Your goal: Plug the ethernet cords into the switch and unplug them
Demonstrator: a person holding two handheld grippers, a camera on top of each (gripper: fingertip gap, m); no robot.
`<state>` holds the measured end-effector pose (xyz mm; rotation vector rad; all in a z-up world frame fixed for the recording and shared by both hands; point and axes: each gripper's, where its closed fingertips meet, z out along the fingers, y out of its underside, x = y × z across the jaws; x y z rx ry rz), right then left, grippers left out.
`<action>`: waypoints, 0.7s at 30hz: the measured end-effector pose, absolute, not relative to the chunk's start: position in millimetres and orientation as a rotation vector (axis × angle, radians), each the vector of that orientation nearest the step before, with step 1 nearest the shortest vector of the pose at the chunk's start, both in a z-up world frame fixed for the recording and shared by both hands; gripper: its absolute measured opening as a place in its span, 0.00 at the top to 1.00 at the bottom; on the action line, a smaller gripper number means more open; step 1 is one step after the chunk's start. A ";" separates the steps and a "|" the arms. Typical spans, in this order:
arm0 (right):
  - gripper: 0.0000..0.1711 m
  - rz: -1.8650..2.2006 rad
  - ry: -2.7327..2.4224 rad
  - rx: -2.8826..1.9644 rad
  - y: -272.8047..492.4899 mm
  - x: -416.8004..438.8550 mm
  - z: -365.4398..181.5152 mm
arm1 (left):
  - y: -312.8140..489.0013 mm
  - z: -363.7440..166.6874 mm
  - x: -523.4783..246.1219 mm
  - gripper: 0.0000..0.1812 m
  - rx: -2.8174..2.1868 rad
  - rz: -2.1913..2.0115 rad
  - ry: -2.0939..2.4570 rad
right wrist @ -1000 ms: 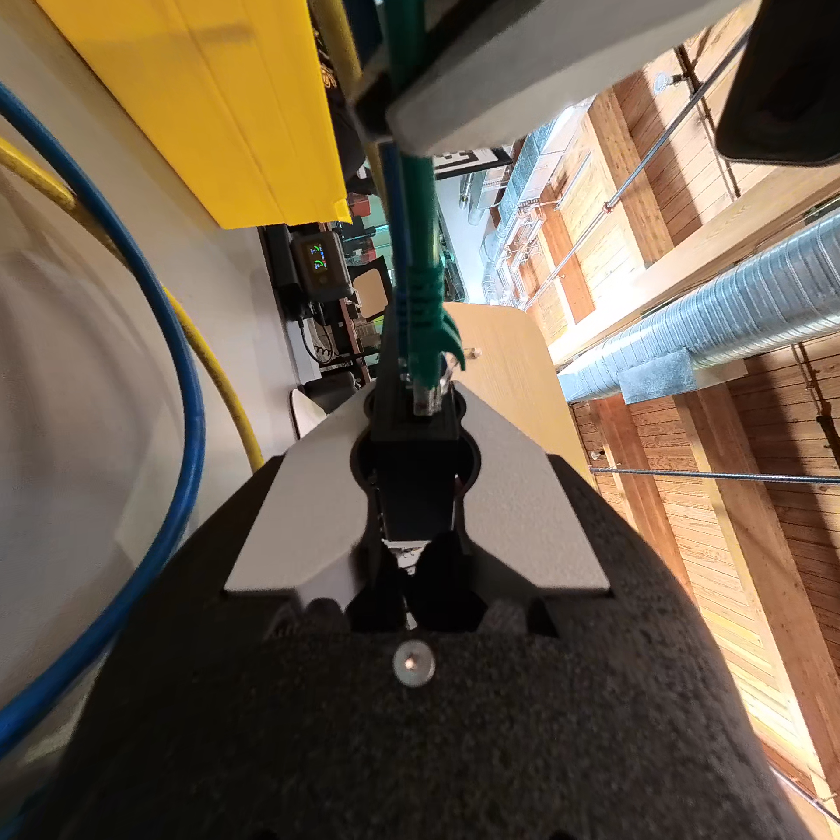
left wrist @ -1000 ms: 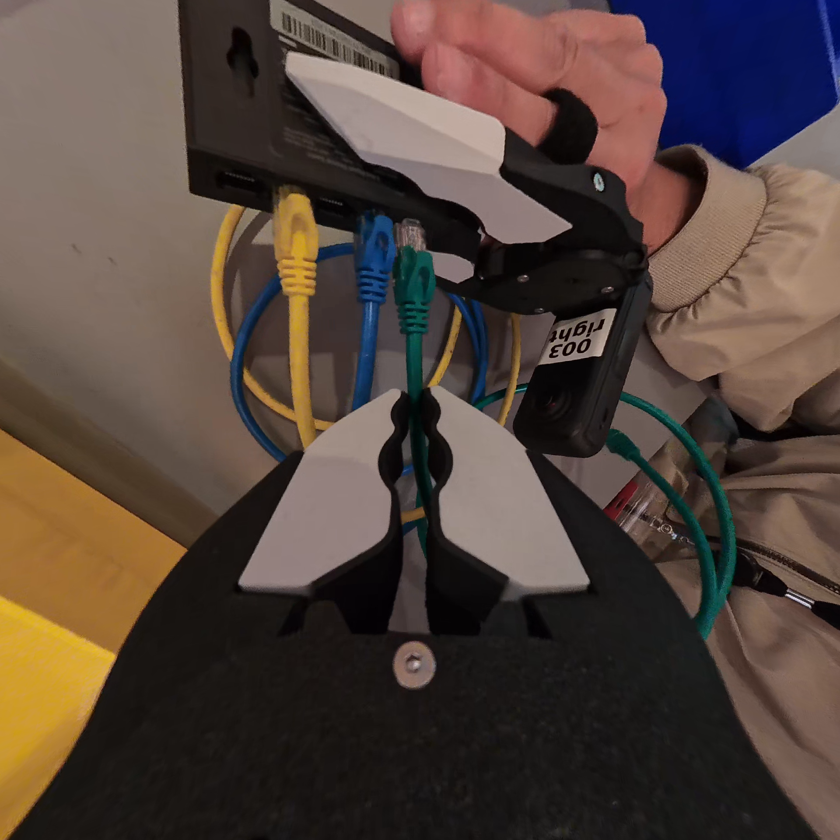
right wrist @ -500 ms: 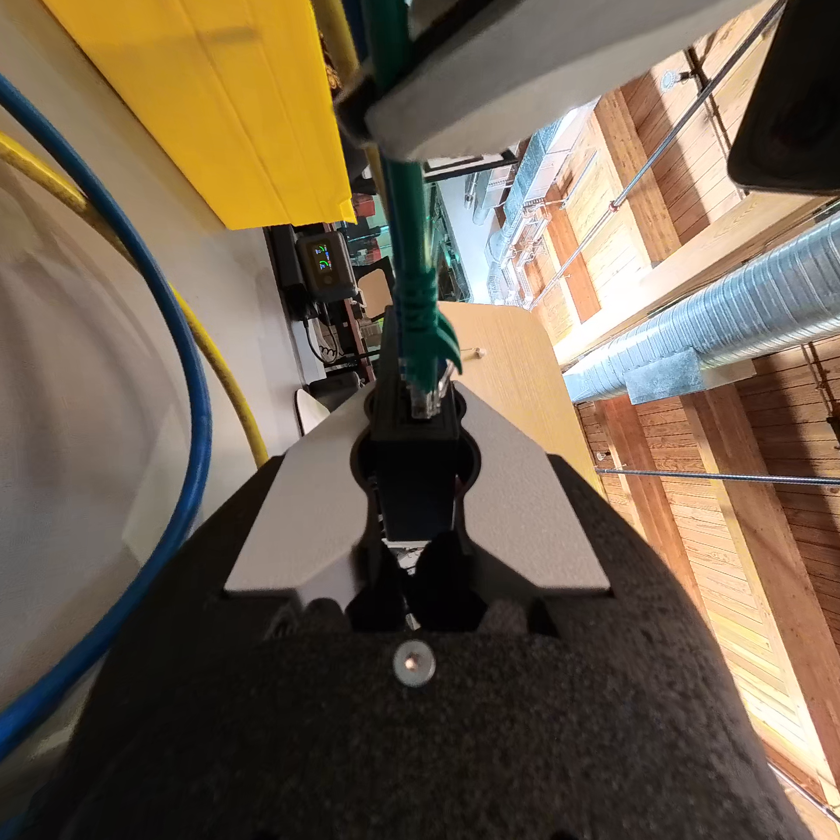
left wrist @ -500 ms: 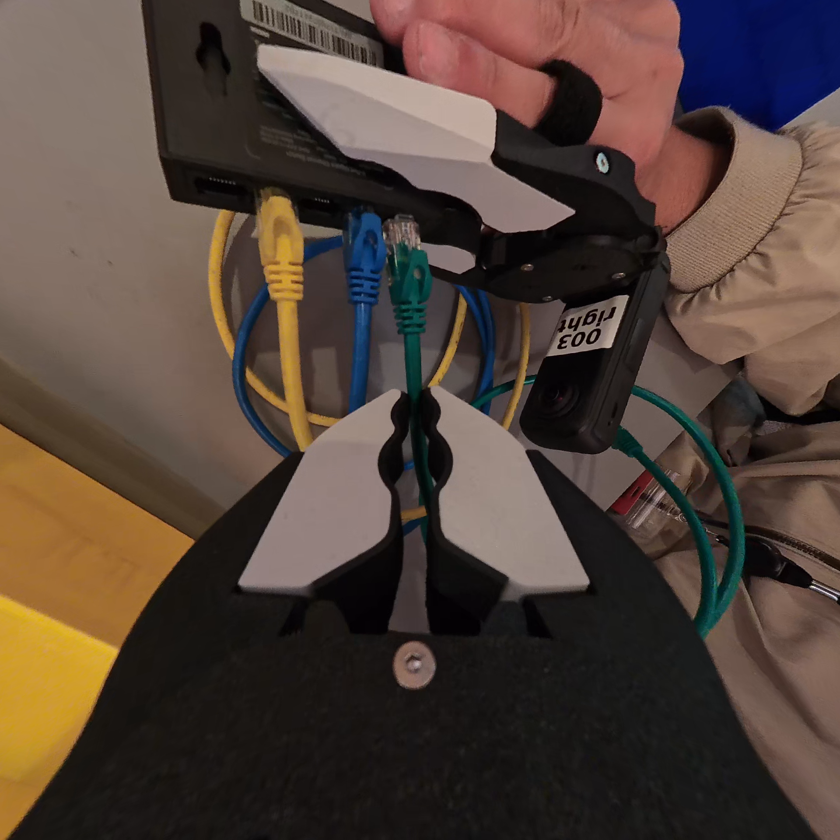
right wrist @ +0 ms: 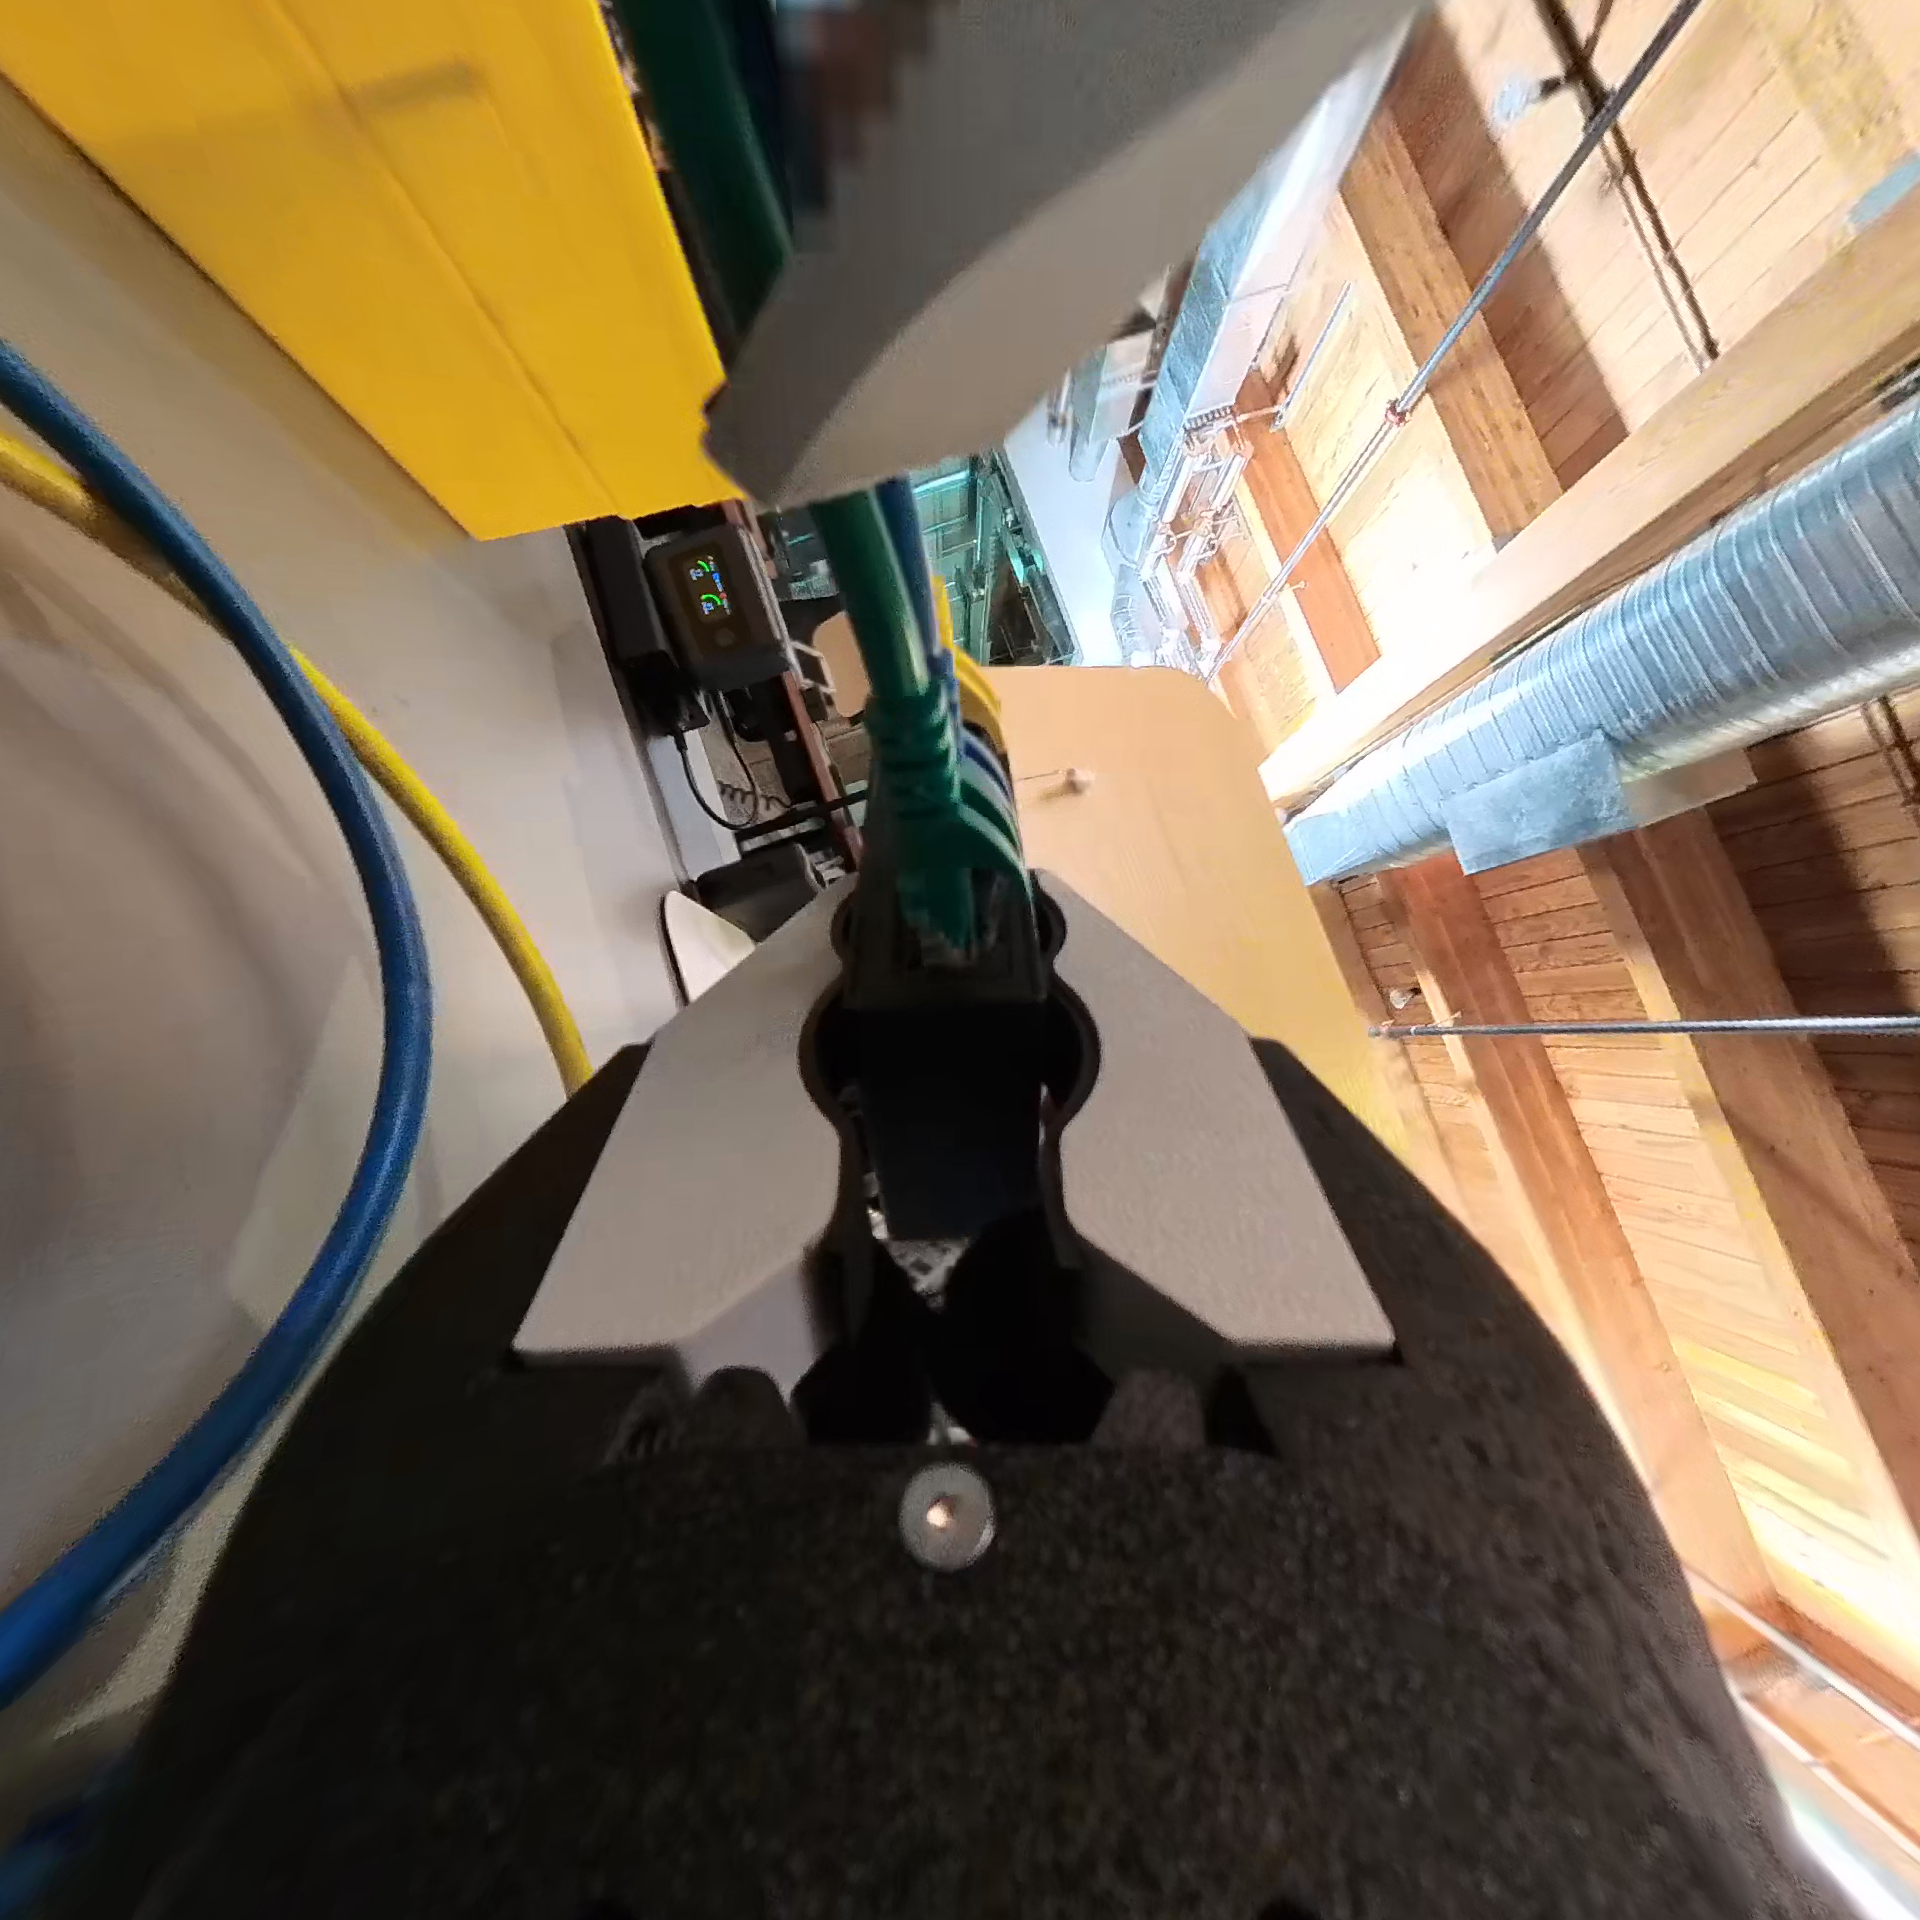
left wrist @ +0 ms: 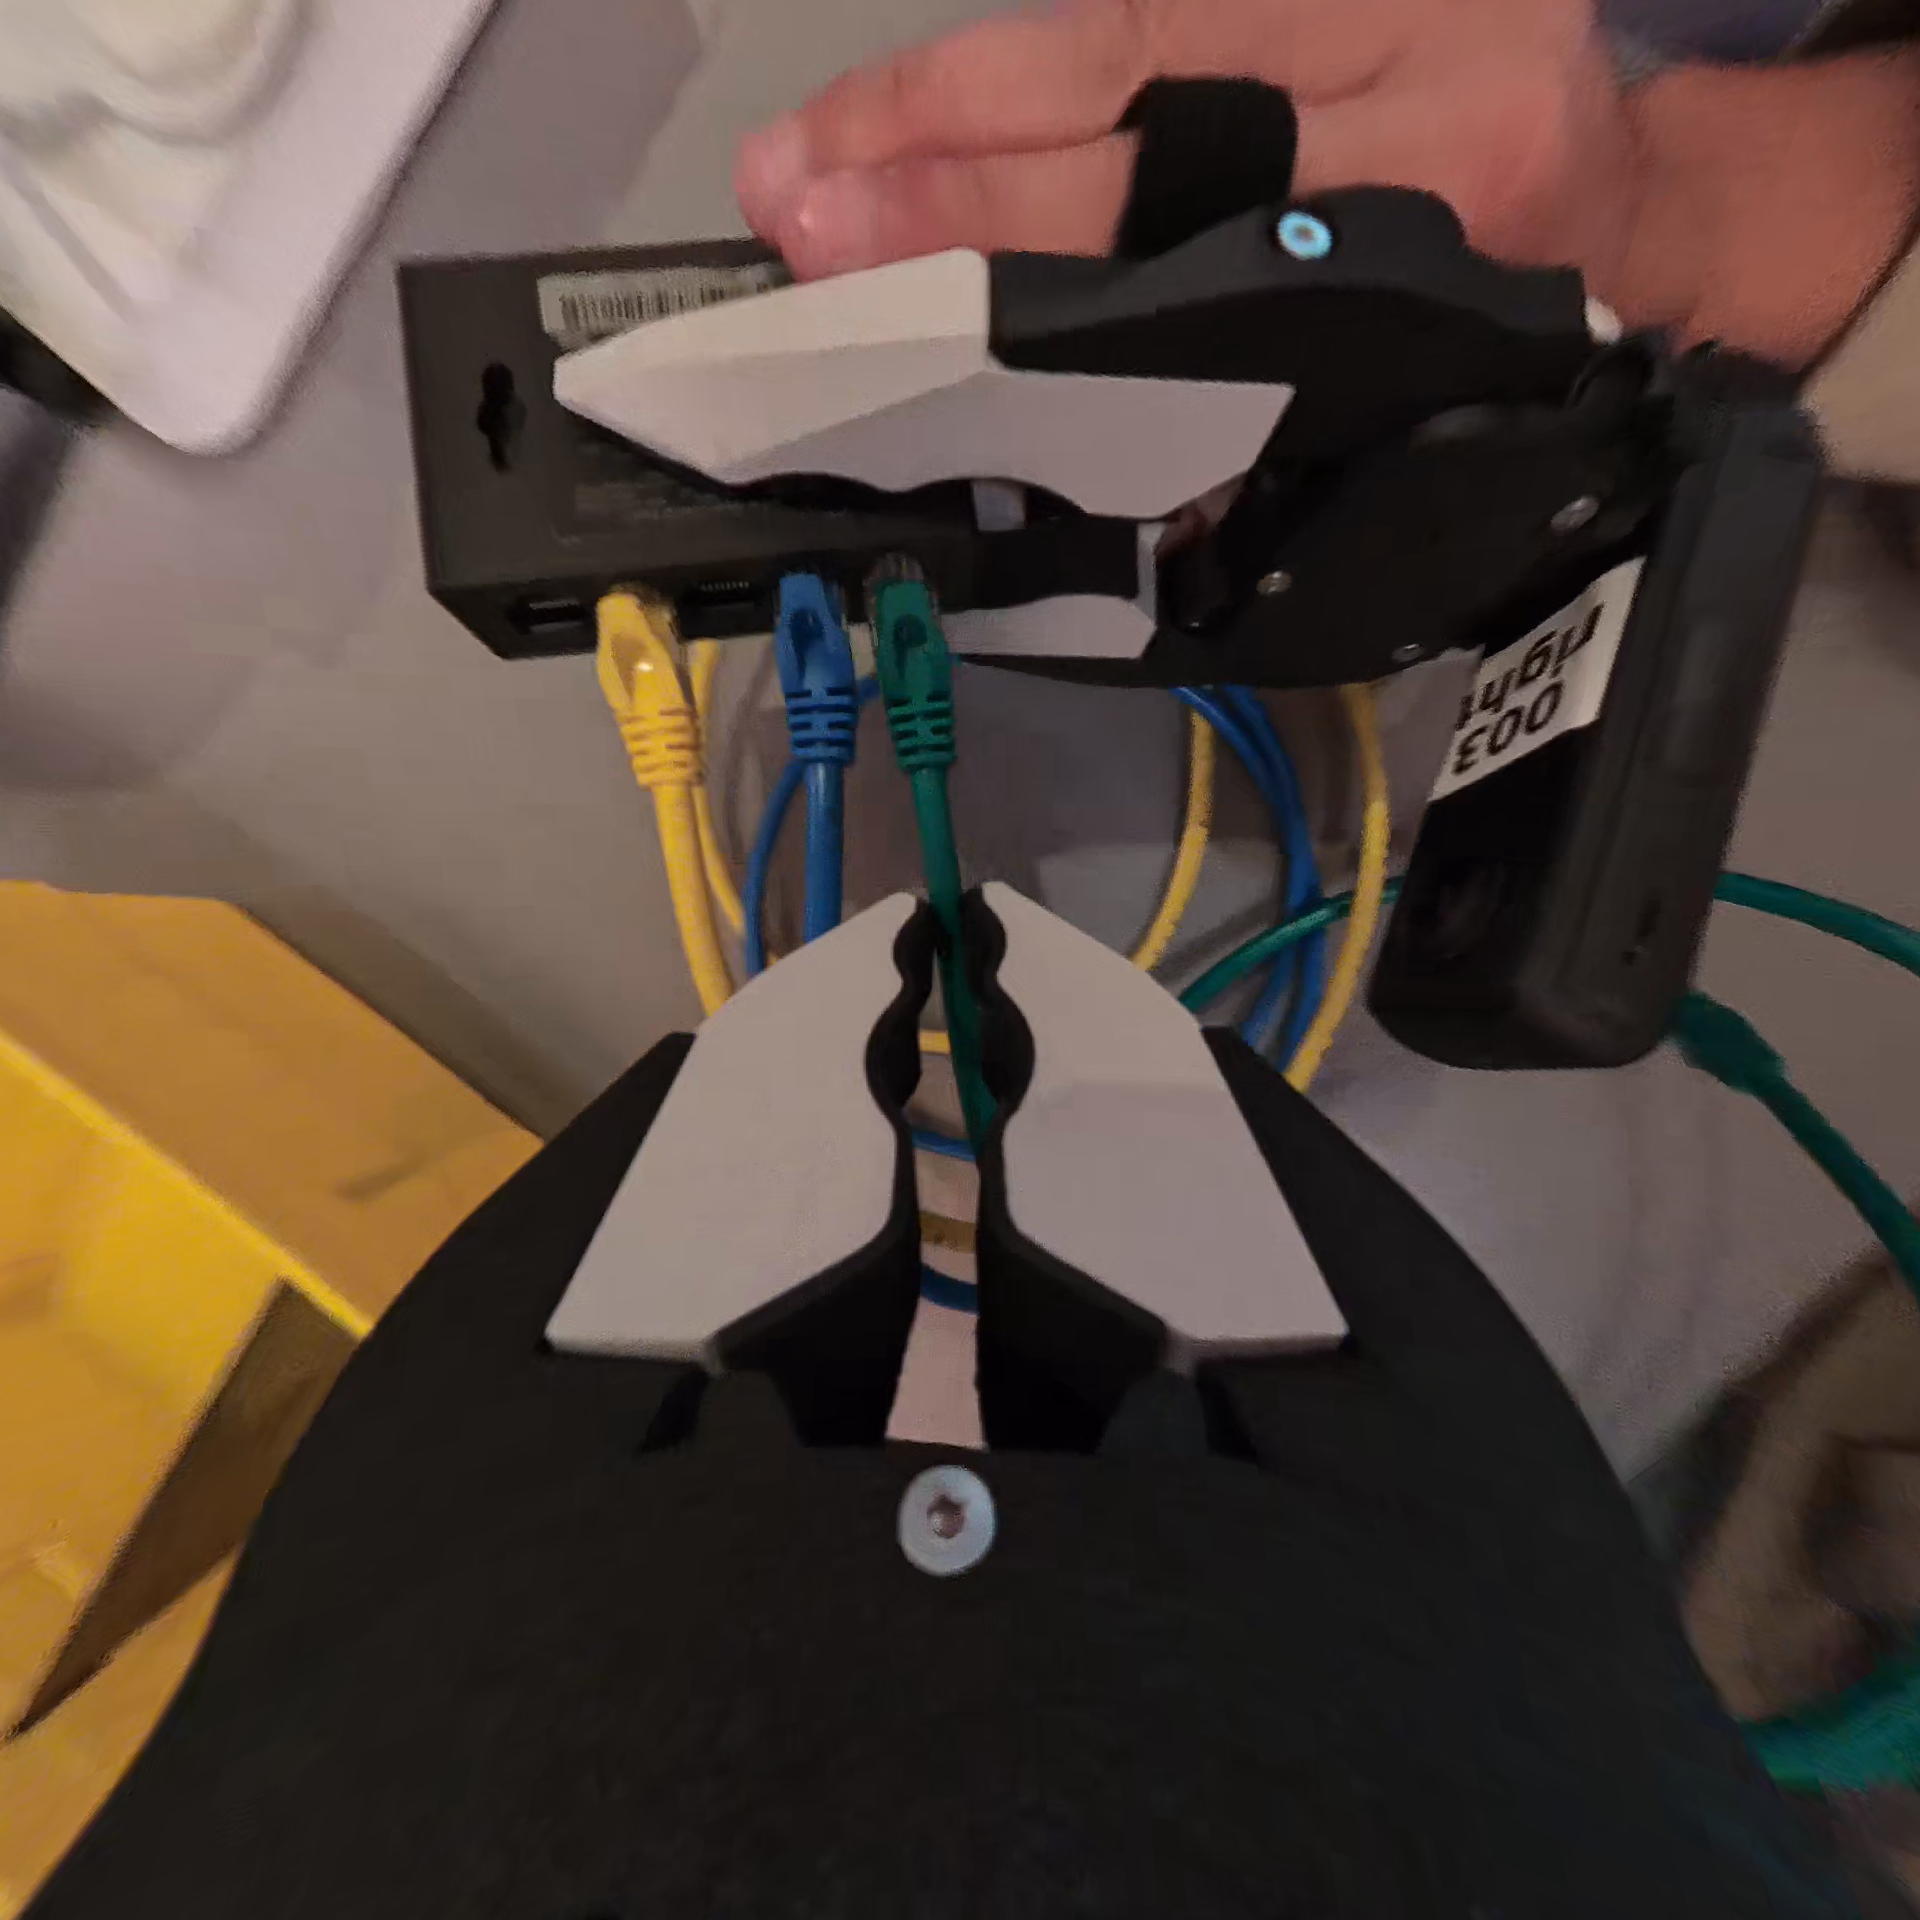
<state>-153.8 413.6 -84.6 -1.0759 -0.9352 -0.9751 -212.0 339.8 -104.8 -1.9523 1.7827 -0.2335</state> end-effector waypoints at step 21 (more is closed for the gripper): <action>0.85 -0.799 -0.970 -1.066 400.3 -173.5 -86.9 | 329.9 -89.2 -213.8 0.97 -1.445 -0.066 1.440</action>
